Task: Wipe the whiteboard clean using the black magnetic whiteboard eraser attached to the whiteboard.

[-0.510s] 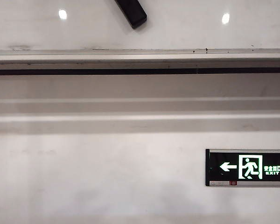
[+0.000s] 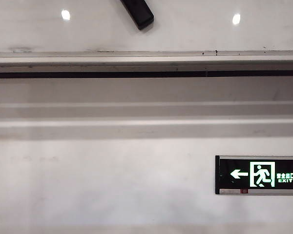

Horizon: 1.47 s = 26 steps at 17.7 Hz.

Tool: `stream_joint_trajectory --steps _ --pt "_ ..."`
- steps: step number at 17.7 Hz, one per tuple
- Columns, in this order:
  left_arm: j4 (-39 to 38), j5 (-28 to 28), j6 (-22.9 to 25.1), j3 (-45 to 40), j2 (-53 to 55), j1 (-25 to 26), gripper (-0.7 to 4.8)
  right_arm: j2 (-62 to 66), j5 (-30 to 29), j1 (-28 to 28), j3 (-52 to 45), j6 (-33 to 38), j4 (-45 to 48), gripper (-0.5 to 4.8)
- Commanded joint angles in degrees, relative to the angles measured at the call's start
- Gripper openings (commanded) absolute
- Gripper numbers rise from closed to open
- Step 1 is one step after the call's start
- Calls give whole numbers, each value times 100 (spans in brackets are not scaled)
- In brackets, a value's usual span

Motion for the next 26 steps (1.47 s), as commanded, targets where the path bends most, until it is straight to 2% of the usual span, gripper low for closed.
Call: stream_joint_trajectory --steps 1,3,5,7,9,11,14,16,18,20,24,25,26 --pt "-387 -87 -741 966 52 -2 -5 140 -2 11 975 68 118 -7" --pt "-975 -81 -752 1749 313 -2 -5 599 -4 11 1725 66 48 -6" --pt "-1036 -83 -748 2767 938 -2 -5 1545 -101 13 2879 66 7 -6" --pt "-1036 -24 -750 3821 1856 -2 -5 2717 -518 24 4142 66 17 -6" --pt "-1047 378 -748 4793 2774 -2 -5 3738 -1003 164 5204 66 13 -7" --pt "-1086 892 -750 5746 3648 -4 -5 4784 -1145 579 6240 63 15 -6" --pt "-1873 1209 -745 7261 4857 -11 -5 6343 -1145 1591 7501 -363 146 -6" --pt "-2496 1725 -540 8207 5611 -13 -5 7296 -1154 2247 8056 -807 509 -7" --pt "-2730 1759 -490 8649 5954 -210 -5 7971 -1165 2575 8478 -817 645 -6" --pt "-2673 1569 -490 8850 6100 -525 -5 8577 -1198 2857 8791 -817 929 -6" --pt "-2225 1545 -514 8852 6126 -787 -5 9538 -1196 3233 8832 -1069 2605 -6" --pt "-2243 1545 -511 8852 6129 -787 -5 9768 -1141 3246 8835 -1202 2859 35" --pt "-2251 1550 -514 8852 6129 -787 -5 9947 -1117 3320 8841 -1412 3021 145"
